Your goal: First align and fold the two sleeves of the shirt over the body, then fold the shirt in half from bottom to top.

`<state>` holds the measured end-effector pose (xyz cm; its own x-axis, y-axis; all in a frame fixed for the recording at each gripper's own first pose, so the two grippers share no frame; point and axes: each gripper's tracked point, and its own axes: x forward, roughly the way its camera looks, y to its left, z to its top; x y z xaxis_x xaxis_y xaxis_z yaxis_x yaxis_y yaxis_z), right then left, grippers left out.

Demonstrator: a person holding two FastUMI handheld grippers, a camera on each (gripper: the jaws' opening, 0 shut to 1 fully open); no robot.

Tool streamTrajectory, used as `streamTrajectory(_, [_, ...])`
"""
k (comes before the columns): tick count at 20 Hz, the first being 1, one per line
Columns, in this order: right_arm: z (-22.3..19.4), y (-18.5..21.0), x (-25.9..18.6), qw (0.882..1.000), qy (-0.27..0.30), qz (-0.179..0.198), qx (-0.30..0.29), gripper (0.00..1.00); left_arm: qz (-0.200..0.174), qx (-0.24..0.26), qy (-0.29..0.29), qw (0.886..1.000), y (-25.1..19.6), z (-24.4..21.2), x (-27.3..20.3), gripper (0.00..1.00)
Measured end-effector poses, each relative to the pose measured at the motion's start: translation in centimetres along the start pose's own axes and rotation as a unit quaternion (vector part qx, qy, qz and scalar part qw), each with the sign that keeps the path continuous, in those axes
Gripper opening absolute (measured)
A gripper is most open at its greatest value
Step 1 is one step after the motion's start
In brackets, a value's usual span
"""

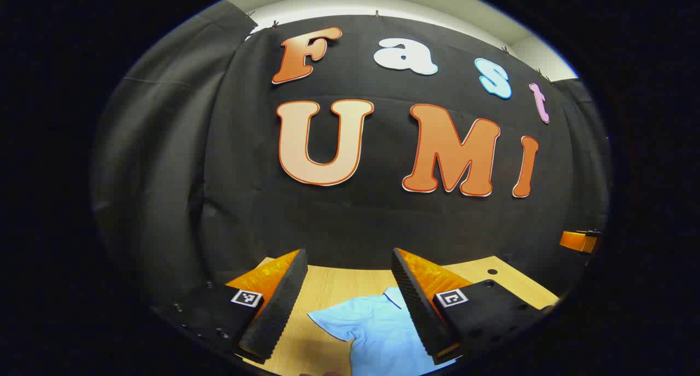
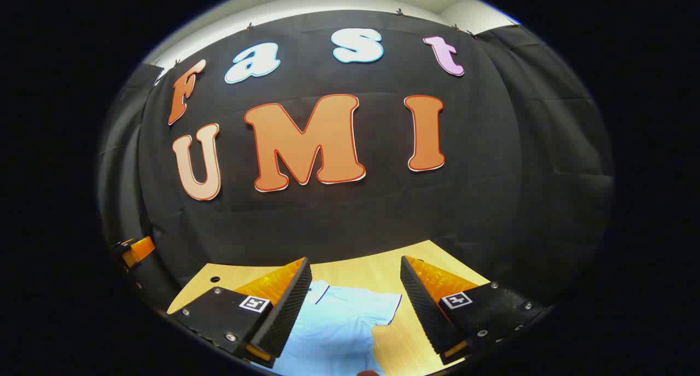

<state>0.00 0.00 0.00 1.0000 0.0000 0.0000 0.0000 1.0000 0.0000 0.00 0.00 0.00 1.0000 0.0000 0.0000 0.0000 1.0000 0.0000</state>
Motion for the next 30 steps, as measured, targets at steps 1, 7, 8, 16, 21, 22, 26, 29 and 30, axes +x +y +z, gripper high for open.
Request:
streamTrajectory(1, [0.2,-0.3,1.0,1.0,0.003,0.002,0.001,0.98,0.012,0.0,-0.002,1.0,0.3,0.2,0.6,0.99])
streamTrajectory(7, [0.0,-1.0,4.2,0.999,0.022,0.023,-0.007,0.98,0.019,0.013,-0.006,1.0,-2.5,0.5,2.7,0.99])
streamTrajectory(8, [0.0,-1.1,4.5,0.999,0.022,0.028,-0.01,0.98,0.019,0.014,-0.001,1.0,-2.6,0.2,2.7,0.99])
streamTrajectory(16, [-1.0,-0.9,6.7,0.998,0.039,0.053,-0.009,0.98,0.048,0.023,-0.002,0.999,-2.9,-0.1,3.6,0.99])
streamTrajectory(21, [-2.6,-1.4,7.3,0.997,0.069,0.025,-0.018,0.98,0.032,0.047,-0.003,0.998,-2.9,-0.1,6.0,0.99])
streamTrajectory(22, [-2.9,-1.4,7.4,0.997,0.075,0.021,-0.019,0.98,0.029,0.045,-0.003,0.999,-2.8,0.0,6.4,0.99])
streamTrajectory(26, [-4.5,-1.1,8.2,0.994,0.107,0.01,-0.02,0.98,0.021,0.036,-0.001,0.999,-2.4,-0.2,6.7,0.99])
streamTrajectory(29, [-5.4,-2.7,9.5,0.991,0.129,-0.023,-0.024,0.98,0.019,0.034,0.005,0.999,-2.0,-0.6,7.1,0.99])
streamTrajectory(30, [-5.8,-3.2,9.9,0.989,0.142,-0.031,-0.022,0.98,0.015,0.029,0.008,0.999,-2.0,-0.7,7.2,0.99])
